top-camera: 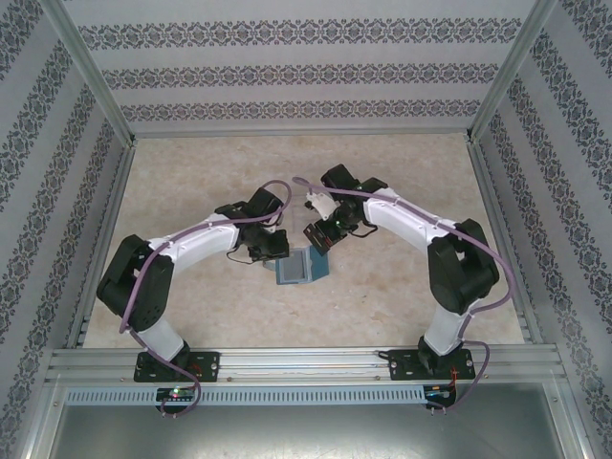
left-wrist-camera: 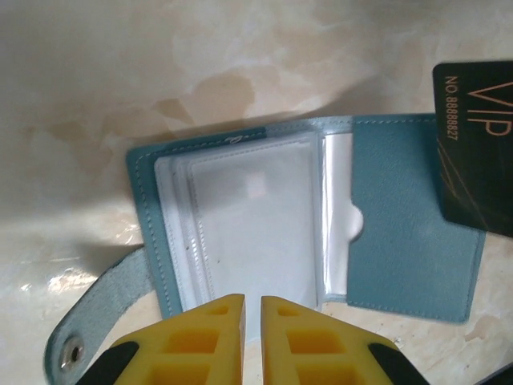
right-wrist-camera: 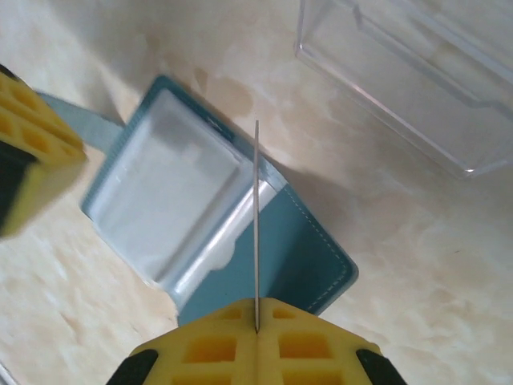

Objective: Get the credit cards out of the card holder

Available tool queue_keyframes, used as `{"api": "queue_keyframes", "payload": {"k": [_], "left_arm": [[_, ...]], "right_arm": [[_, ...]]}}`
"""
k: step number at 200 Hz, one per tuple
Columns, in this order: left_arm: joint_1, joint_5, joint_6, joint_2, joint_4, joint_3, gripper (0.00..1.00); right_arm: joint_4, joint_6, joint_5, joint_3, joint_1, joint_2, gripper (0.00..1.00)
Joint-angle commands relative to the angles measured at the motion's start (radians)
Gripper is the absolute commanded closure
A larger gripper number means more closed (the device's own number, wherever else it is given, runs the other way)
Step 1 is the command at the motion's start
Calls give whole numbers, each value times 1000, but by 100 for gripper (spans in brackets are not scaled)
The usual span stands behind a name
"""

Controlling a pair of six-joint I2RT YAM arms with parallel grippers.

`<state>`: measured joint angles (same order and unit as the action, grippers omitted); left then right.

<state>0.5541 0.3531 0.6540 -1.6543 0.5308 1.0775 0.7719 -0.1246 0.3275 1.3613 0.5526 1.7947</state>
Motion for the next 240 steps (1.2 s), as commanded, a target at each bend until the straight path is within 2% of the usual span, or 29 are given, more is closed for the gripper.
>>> {"api": "queue_keyframes", "payload": {"k": [1, 30, 62, 167, 240], "left_arm": [[-18, -16, 1, 30, -1, -46, 87], [-21, -20, 18, 52, -17, -81, 87], [-26, -35, 37, 88, -24, -117, 87], [-35, -69, 74, 169, -31, -186, 87], [-42, -73, 71, 180, -32, -199, 87]], "right_arm": [[124, -304, -32, 70, -16, 38, 99], [193, -514, -47, 151, -19, 63, 100], [269, -642, -90, 271, -26, 120, 100], [498, -862, -189, 723, -34, 395, 100], [577, -938, -182, 888, -23, 524, 100]]}}
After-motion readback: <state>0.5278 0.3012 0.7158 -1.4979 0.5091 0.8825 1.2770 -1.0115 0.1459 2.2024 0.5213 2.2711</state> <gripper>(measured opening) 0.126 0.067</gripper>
